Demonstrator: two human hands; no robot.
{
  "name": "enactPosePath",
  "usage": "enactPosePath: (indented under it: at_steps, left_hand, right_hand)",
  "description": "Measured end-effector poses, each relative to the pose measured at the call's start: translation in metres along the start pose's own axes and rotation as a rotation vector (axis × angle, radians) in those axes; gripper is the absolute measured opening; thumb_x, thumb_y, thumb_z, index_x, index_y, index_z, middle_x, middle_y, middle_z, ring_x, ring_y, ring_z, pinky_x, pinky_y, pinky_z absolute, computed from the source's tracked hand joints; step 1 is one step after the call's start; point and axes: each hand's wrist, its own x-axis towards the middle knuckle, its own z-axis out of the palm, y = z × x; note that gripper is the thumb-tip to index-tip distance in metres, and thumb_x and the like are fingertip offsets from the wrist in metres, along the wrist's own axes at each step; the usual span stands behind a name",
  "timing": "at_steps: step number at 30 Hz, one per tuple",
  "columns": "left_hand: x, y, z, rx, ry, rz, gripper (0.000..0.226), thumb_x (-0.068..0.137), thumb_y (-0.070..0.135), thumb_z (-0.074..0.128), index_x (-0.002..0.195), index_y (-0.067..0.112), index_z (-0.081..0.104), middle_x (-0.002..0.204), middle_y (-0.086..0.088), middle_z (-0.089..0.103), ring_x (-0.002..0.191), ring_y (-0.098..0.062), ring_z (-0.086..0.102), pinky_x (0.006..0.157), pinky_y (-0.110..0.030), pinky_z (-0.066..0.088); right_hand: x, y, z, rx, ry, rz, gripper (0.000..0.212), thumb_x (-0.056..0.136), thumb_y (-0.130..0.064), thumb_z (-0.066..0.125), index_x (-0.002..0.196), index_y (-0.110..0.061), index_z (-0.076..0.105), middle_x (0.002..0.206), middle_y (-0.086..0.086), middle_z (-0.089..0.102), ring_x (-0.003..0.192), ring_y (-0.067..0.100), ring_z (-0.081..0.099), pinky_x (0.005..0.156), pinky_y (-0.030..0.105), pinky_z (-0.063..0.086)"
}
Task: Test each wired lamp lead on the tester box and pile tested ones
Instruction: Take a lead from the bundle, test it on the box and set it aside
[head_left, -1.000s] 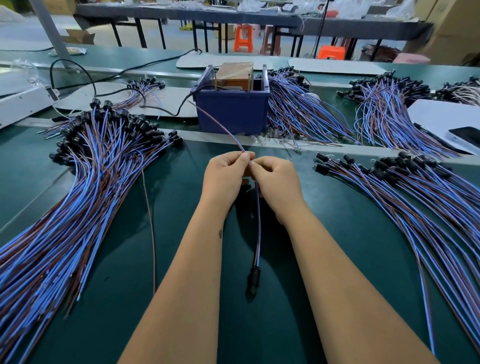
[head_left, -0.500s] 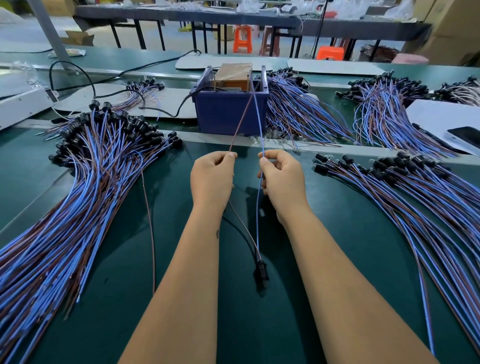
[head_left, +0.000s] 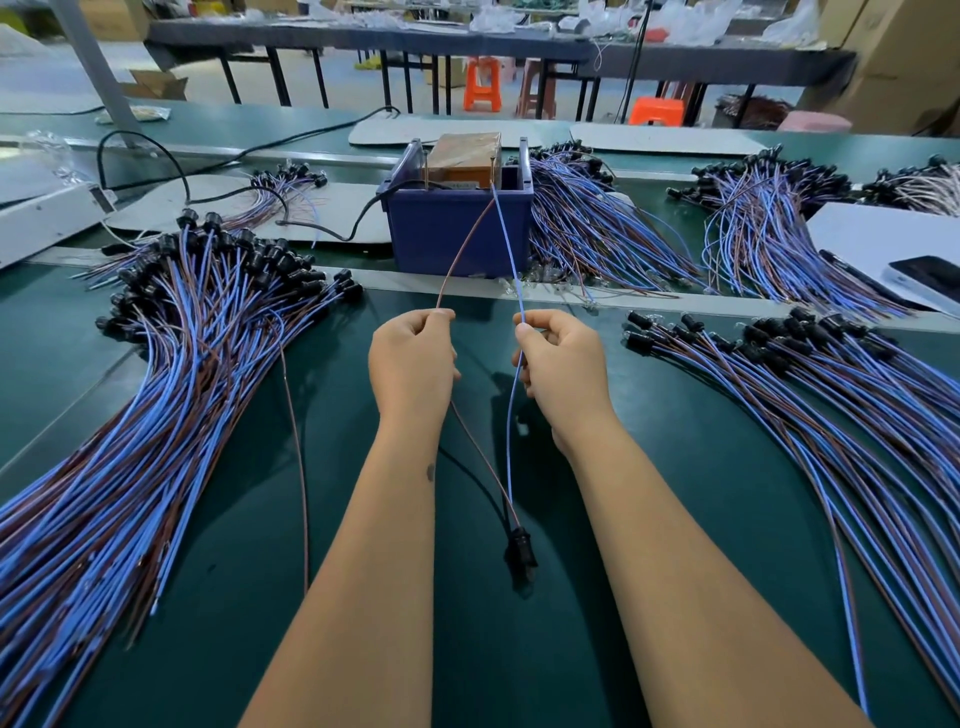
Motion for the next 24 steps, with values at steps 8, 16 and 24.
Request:
enactPosePath:
  at_steps: [8, 16, 24]
  left_hand:
    - [0.0021, 0.0001, -0.0021, -0.109, 0.065, -0.01, 0.021, 0.095, 0.017, 0.05, 0.088, 0.022, 0.069, 0.045, 0.009, 0.051, 0.04, -0.006, 0.047, 0.054, -0.027, 0.045]
    - [0.0045, 0.0013, -0.0058, -0.177, 0.133, -0.013, 0.022, 0.097, 0.017, 0.05, 0.087, 0.022, 0.069, 0.048, 0.007, 0.053, 0.043, -0.009, 0.049, 0.045, -0.017, 0.042]
    - [0.0061, 0.0018, -0.0087, -0.212, 0.13, -0.034, 0.025, 0.098, 0.017, 0.051, 0.079, 0.023, 0.067, 0.045, 0.009, 0.053, 0.041, -0.009, 0.049, 0.044, -0.017, 0.042]
  right_hand:
    - [0.0007, -0.0008, -0.0003, -0.004, -0.003, 0.002, 0.015, 0.096, -0.015, 0.051, 0.102, -0.016, 0.065, 0.063, -0.005, 0.057, 0.057, 0.008, 0.051, 0.056, 0.024, 0.038]
    - [-0.0004, -0.0019, -0.001, 0.026, 0.007, 0.009, 0.016, 0.096, -0.013, 0.05, 0.103, -0.016, 0.064, 0.064, -0.005, 0.057, 0.057, 0.008, 0.05, 0.058, 0.025, 0.039]
    - [0.0006, -0.0005, -0.0007, 0.042, 0.016, 0.01, 0.016, 0.095, -0.012, 0.05, 0.097, -0.02, 0.063, 0.064, -0.006, 0.057, 0.055, 0.007, 0.05, 0.056, 0.024, 0.038]
